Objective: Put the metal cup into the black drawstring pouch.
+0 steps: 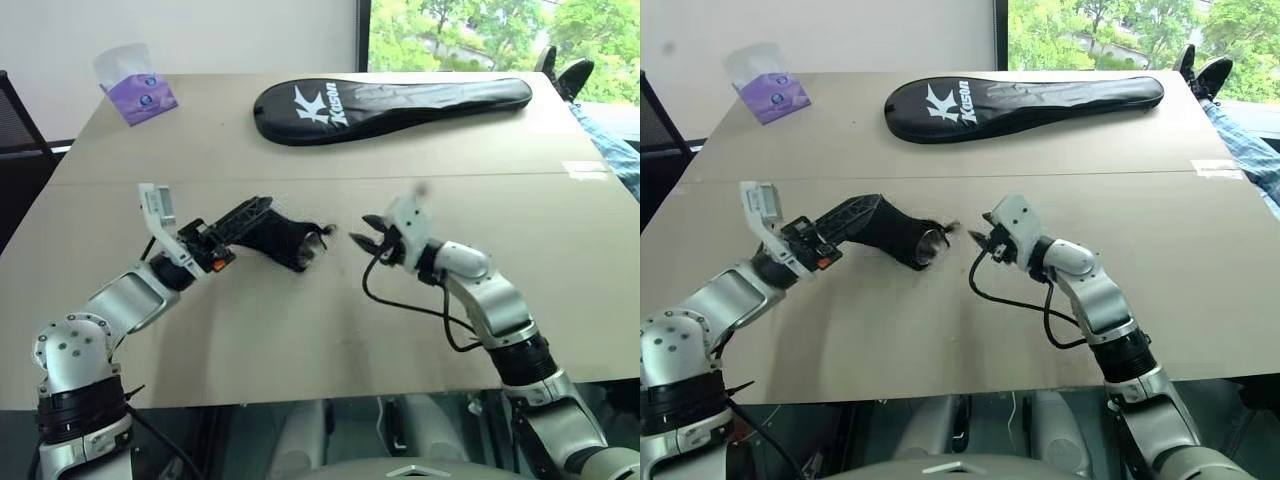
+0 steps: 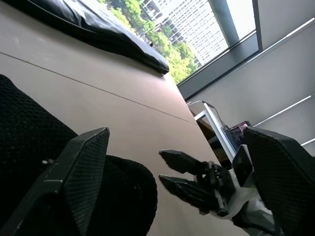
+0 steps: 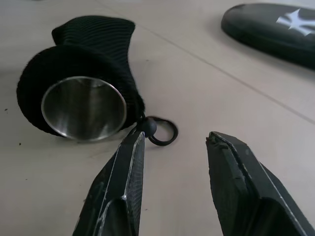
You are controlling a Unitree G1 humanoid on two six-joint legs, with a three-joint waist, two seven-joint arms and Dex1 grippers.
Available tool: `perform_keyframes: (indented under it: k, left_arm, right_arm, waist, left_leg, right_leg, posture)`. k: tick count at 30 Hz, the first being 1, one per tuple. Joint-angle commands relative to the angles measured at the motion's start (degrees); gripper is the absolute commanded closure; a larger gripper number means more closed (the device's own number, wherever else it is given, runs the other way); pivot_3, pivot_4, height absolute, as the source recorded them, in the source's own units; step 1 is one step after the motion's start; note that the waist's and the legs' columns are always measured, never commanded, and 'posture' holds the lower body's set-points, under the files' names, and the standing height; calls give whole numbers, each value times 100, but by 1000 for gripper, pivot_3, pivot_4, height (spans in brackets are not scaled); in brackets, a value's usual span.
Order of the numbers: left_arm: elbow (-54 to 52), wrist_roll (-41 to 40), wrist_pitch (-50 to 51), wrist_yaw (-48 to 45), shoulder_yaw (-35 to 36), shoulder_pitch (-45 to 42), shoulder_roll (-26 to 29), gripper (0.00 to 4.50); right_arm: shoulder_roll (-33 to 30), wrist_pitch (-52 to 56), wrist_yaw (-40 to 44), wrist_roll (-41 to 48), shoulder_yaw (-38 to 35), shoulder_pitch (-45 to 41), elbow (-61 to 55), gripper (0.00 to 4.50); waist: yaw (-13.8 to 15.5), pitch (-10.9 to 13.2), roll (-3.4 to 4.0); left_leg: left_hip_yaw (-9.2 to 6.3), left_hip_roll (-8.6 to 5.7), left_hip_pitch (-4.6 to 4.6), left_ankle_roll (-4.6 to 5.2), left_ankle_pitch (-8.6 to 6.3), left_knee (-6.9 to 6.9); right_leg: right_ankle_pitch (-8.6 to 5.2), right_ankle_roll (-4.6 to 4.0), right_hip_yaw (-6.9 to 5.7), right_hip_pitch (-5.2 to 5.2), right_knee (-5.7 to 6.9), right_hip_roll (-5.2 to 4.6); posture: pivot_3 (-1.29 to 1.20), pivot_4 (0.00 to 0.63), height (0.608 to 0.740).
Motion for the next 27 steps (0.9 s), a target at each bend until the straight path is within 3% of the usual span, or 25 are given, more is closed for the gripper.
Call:
perform_keyframes:
  k: [1,4,8,17,27]
  left_arm:
    - [225,-384,135,-77,281,-231,362,0]
    - [271,65,180,-364,125,-303,705,0]
    - [-710,1631,-378,-973,-693,-111,1146,0]
    - [-2194,4324,-1116,-495,-2335,-84,1135,0]
    - [-2260,5190,-753,-183,-2835,-429,758,0]
  right_arm:
    - [239,-778,-13,-84,34,-186,551,2695]
    - [325,-1101,-164,-230,-5,-304,974,2695]
    - [247,-1139,-305,-245,-150,-162,741,2695]
    - [-512,-788,-165,-155,-343,802,-893,2695]
    - [-1912,-301,1231,1301,-739,2047,-3229,2695]
  waist:
    - [-2,0,0]
    - [-5,0,0]
    - [14,3,-1]
    - [39,6,5]
    - [40,7,5]
  left_leg:
    - [0,0,0,0,0,0]
    - [4,-1,0,-1,0,0]
    - [0,-3,-2,-12,7,0]
    - [4,-2,-2,-25,14,-12]
    - [5,0,-2,2,-2,-9]
  right_leg:
    - [0,0,-1,0,0,1]
    - [0,0,-8,-1,-1,1]
    - [0,0,-10,0,-2,0]
    - [-1,-3,9,-1,-11,-3]
    - [-3,0,6,3,-11,0]
  posture:
    - [0,150,740]
    - [0,150,740]
    - [0,150,740]
    - [0,150,740]
    - [0,150,740]
